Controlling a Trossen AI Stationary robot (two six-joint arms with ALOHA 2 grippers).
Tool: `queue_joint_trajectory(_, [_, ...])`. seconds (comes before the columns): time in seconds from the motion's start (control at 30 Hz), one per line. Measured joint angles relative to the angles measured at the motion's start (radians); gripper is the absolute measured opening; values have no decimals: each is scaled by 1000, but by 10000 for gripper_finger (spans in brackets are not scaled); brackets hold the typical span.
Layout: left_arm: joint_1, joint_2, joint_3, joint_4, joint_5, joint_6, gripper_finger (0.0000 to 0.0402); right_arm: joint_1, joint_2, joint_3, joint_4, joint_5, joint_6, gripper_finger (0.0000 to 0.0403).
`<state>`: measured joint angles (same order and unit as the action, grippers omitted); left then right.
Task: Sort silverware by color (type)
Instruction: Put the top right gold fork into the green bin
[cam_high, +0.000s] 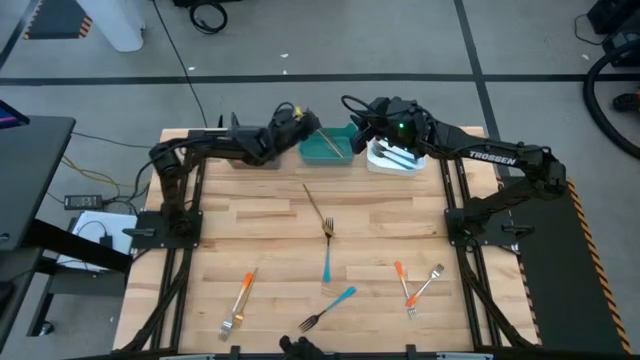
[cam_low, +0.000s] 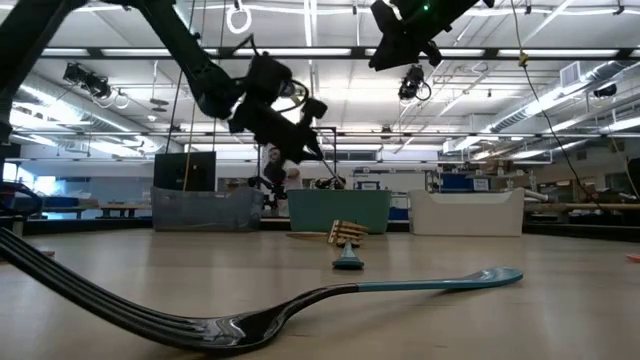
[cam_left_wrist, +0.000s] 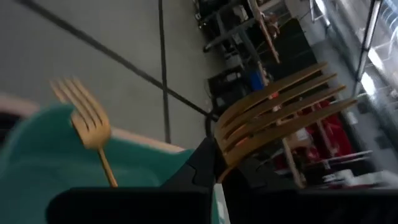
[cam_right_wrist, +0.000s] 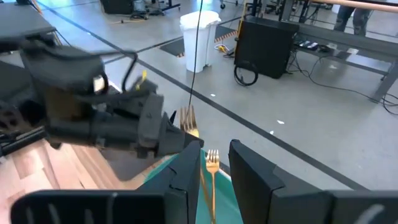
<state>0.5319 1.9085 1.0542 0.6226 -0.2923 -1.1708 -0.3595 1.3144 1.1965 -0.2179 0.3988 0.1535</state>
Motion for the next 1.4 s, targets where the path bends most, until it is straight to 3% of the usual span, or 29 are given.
queue_joint_trajectory(0.23, [-2, 90, 0, 137, 80, -57, 36, 0, 0, 0, -8, -3, 0, 92])
queue_joint_trajectory(0.57, [9, 97, 0, 208, 172, -17, 96, 0, 1, 0, -34, -3, 0, 92])
queue_joint_trajectory(0.83, [79, 94, 0, 203, 430, -42, 104, 7, 1, -1, -145, -4, 10, 92])
queue_joint_trajectory(1.1, [96, 93, 0, 97, 493, 15, 103, 33, 1, -1, -182, -4, 29, 92])
queue_joint_trajectory(1.23, [83, 93, 0, -16, 456, 72, 96, 34, 1, -1, -180, -4, 29, 92])
queue_joint_trajectory(1.4, [76, 85, 0, -25, 450, 104, 88, 34, 1, -1, -179, -4, 30, 92])
